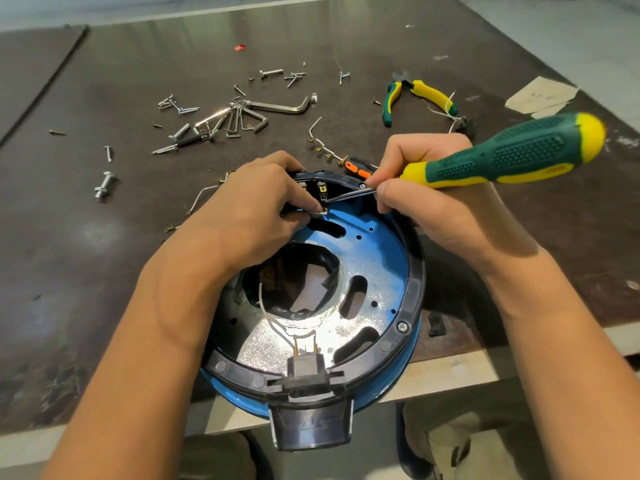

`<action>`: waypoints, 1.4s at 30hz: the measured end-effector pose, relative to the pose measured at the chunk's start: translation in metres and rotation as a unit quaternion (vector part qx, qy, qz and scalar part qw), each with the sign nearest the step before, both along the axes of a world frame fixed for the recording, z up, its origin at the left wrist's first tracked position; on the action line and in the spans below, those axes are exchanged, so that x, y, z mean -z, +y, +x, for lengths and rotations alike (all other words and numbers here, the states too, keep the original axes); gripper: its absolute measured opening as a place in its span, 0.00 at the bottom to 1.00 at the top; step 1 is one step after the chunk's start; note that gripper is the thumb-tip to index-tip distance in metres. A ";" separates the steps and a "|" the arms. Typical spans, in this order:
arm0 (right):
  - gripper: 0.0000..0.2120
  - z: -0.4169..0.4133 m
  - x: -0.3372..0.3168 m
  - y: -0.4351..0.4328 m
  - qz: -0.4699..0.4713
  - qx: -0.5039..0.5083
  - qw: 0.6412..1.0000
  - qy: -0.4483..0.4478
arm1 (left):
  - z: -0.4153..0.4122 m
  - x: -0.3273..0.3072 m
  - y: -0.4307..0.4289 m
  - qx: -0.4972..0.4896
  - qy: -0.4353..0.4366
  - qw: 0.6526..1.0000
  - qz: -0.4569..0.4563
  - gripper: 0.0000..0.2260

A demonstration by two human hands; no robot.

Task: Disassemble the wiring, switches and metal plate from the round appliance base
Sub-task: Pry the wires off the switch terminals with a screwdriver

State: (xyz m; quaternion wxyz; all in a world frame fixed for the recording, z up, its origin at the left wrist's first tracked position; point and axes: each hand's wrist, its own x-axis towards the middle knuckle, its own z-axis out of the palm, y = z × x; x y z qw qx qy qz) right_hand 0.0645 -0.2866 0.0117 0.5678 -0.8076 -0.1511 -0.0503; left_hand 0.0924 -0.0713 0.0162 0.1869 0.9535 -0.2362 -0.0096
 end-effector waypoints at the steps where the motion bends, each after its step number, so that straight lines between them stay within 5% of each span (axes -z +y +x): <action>1: 0.04 0.000 0.000 0.001 -0.007 -0.001 1.000 -0.004 | 0.000 0.000 0.000 0.000 -0.001 1.000 -0.002 0.12; 8: 0.12 0.005 -0.002 0.012 0.074 0.070 0.994 0.050 | 0.000 0.001 0.000 0.007 -0.004 1.000 0.001 0.12; 19: 0.08 0.018 0.003 0.008 0.157 0.071 0.978 0.118 | 0.002 0.000 -0.001 0.001 0.006 1.000 0.018 0.13; 24: 0.11 0.012 0.008 0.001 0.141 0.030 0.987 0.073 | 0.003 0.000 -0.001 -0.004 0.005 1.000 0.018 0.13; 32: 0.03 0.004 0.009 -0.018 0.066 -0.041 0.996 0.031 | -0.003 0.001 -0.004 -0.002 -0.015 1.000 0.016 0.07; 42: 0.11 0.009 0.012 -0.015 0.047 -0.001 0.998 0.030 | -0.002 0.005 -0.024 -0.034 -0.063 0.997 -0.006 0.06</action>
